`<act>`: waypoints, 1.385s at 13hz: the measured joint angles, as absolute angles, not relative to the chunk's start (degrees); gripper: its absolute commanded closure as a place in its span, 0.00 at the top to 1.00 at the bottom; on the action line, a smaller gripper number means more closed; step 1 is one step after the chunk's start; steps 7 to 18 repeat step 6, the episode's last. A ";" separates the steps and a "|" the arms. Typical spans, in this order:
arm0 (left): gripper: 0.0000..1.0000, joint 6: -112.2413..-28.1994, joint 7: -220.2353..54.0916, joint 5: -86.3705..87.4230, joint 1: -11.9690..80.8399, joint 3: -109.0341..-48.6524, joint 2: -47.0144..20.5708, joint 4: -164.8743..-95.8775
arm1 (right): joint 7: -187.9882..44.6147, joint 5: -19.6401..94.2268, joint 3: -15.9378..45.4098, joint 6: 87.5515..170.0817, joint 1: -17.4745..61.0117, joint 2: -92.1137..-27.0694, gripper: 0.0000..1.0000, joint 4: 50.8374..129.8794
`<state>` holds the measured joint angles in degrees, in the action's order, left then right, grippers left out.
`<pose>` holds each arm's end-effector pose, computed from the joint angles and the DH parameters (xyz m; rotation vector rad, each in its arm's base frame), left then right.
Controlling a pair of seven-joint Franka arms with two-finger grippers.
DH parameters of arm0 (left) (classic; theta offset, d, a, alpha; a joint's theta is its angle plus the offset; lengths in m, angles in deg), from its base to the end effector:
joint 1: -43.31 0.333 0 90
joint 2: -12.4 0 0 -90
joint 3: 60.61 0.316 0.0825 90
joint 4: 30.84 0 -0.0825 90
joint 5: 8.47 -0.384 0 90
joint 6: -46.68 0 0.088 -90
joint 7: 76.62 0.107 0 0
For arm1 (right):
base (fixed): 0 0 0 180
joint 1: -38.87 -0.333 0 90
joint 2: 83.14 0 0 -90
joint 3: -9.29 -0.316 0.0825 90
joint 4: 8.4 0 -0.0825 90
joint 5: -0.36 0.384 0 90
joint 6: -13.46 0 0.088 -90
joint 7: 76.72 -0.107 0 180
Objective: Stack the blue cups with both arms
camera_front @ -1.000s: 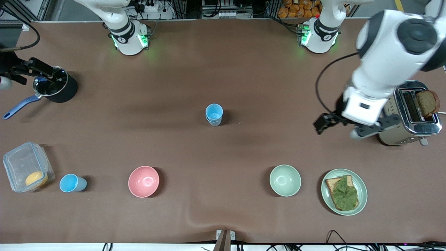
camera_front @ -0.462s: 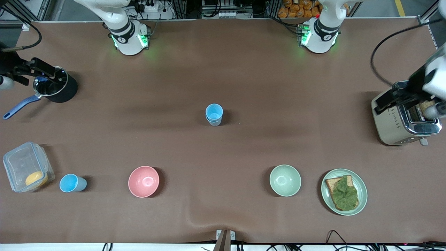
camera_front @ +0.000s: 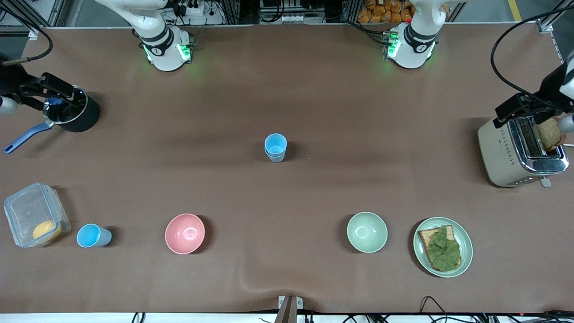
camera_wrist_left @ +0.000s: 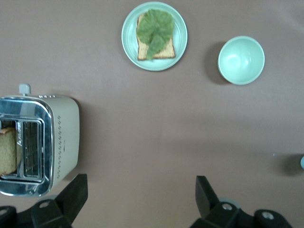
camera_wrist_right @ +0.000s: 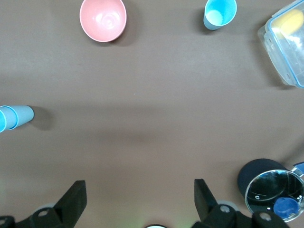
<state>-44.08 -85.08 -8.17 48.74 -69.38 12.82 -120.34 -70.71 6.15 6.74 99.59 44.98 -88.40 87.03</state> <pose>0.5529 -0.0332 0.6338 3.1310 0.1400 0.0449 0.5175 -0.0197 0.6241 -3.0368 -0.0694 0.0946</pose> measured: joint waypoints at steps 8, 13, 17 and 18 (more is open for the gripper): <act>1.00 -42.08 -85.00 -7.96 46.04 -69.59 14.32 -120.99 | -70.71 5.23 6.15 99.72 44.75 -88.51 1.00 86.94; 1.00 -42.08 -85.00 -7.96 46.04 -69.59 14.32 -120.99 | -70.71 5.23 6.15 99.72 44.75 -88.51 1.00 86.94; 1.00 -42.08 -85.00 -7.96 46.04 -69.59 14.32 -120.99 | -70.71 5.23 6.15 99.72 44.75 -88.51 1.00 86.94; 1.00 -42.08 -85.00 -7.96 46.04 -69.59 14.32 -120.99 | -70.71 5.23 6.15 99.72 44.75 -88.51 1.00 86.94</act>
